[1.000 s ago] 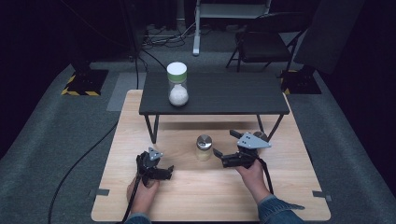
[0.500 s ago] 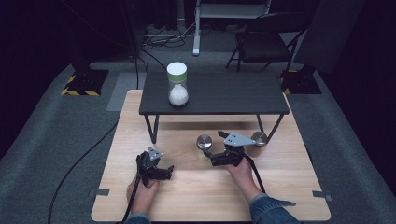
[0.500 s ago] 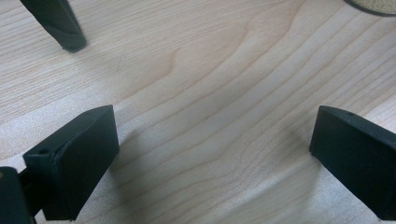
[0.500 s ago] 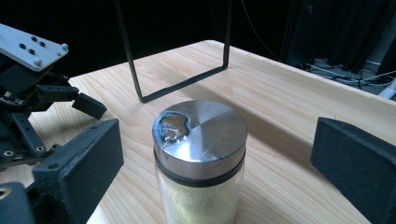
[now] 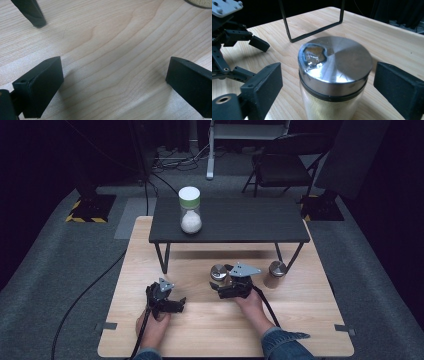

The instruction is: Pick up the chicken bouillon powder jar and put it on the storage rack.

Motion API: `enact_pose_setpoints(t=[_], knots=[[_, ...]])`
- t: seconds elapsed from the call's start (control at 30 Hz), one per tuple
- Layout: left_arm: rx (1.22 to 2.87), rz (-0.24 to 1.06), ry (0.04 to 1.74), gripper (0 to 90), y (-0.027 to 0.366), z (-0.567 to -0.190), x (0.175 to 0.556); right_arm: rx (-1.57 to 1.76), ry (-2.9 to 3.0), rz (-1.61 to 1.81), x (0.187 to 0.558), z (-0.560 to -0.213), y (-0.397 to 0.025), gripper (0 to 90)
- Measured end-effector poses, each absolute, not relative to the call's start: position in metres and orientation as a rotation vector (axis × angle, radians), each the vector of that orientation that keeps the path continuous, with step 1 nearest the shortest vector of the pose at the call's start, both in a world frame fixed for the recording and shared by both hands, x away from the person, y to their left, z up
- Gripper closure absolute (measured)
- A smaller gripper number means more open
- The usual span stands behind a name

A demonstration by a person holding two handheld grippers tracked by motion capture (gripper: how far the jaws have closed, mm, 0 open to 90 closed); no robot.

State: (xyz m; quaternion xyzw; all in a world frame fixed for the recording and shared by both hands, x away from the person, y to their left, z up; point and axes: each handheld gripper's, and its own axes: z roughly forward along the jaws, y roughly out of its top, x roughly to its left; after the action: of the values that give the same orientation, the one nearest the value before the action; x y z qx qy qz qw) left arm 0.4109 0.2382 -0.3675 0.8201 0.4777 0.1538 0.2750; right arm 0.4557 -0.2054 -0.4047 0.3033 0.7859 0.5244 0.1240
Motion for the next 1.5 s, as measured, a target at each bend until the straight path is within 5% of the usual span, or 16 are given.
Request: enact_pose_setpoints(t=[0.5, 1.5], knots=[[2.205, 0.414, 1.284, 1.2, 0.238, -0.367, 0.411, 0.923, 2.364, 1.459, 0.465, -0.412, -0.198, 29.0], [2.196, 0.419, 1.304, 1.1, 0.235, -0.367, 0.41, 0.947, 2.343, 1.38, 0.452, -0.393, -0.222, 30.0]])
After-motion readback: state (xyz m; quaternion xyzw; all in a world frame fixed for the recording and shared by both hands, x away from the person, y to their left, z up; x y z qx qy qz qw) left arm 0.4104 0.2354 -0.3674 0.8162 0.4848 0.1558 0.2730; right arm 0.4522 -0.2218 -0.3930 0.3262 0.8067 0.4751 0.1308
